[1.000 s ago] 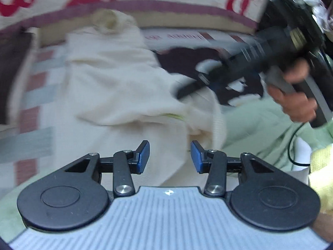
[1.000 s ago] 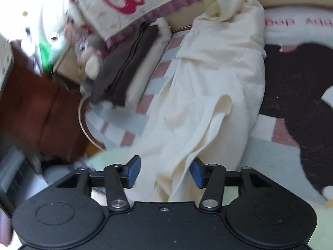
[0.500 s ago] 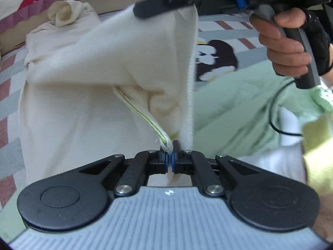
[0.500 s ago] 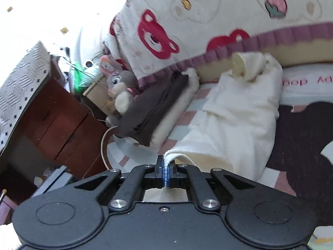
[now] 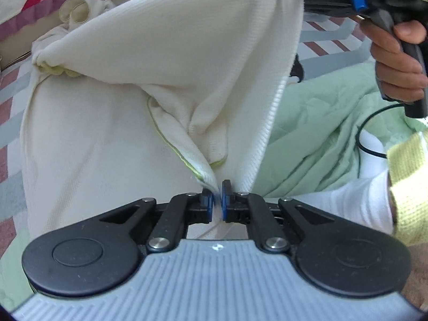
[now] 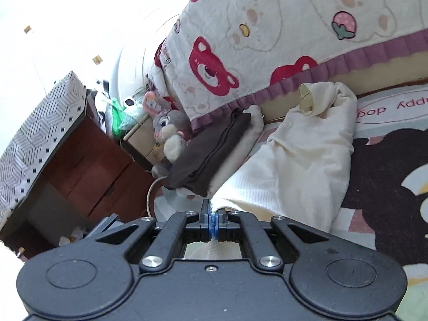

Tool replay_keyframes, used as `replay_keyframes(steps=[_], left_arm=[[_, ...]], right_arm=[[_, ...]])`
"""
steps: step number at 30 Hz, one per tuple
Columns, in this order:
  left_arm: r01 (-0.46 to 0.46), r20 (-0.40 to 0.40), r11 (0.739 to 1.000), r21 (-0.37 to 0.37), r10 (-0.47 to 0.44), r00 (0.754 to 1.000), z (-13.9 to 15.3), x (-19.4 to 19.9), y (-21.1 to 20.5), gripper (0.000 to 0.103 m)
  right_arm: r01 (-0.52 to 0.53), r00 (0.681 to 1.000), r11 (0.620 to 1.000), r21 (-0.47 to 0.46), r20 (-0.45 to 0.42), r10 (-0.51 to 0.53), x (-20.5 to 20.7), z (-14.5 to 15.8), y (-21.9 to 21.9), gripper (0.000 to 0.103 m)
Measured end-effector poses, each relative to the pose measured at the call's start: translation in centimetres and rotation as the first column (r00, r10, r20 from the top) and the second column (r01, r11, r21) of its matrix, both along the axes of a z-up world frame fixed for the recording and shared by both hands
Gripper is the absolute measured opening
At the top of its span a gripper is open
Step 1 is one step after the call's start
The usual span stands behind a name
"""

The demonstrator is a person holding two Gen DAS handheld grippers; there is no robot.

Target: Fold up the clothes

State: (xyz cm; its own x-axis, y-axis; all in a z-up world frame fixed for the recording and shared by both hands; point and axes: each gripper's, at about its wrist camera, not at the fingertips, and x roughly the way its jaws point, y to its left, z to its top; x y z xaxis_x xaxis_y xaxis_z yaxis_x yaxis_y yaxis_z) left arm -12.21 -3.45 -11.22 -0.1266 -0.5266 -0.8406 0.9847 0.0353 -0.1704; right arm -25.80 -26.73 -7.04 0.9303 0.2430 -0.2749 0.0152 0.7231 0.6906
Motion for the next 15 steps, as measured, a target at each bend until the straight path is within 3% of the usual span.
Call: replay_keyframes(steps=[5, 8, 13, 15], left_arm=[[0.063, -0.041, 0.998, 0.01, -0.062, 0.997, 0.6, -0.8, 0.2, 0.011], [0.075, -0.127, 0.997, -0.034, -0.079, 0.989, 2.1, -0.4, 1.6, 0.027], [-0.059, -0.09, 0.988, -0.144, 0.047, 0.995, 4.4, 1.0, 2.4, 0.026], [-0.134, -0.122, 0.975, -0.176, 0.113, 0.986, 4.4, 2.5, 2.0, 0.026]], right_arm=[[-0.004, 1.0, 1.0, -0.009, -0.013, 0.003, 0.2, -0.2, 0.2, 0.005], [-0.001, 1.0, 1.0, -0.025, -0.025, 0.0, 0.3, -0.2, 0.3, 0.005], [0.024, 0.999, 1.0, -0.016, -0.048, -0.025, 0.3, -0.7, -0.4, 0.005], [0.028, 0.998, 1.0, -0.011, -0.061, -0.029, 0.4, -0.9, -0.5, 0.005]])
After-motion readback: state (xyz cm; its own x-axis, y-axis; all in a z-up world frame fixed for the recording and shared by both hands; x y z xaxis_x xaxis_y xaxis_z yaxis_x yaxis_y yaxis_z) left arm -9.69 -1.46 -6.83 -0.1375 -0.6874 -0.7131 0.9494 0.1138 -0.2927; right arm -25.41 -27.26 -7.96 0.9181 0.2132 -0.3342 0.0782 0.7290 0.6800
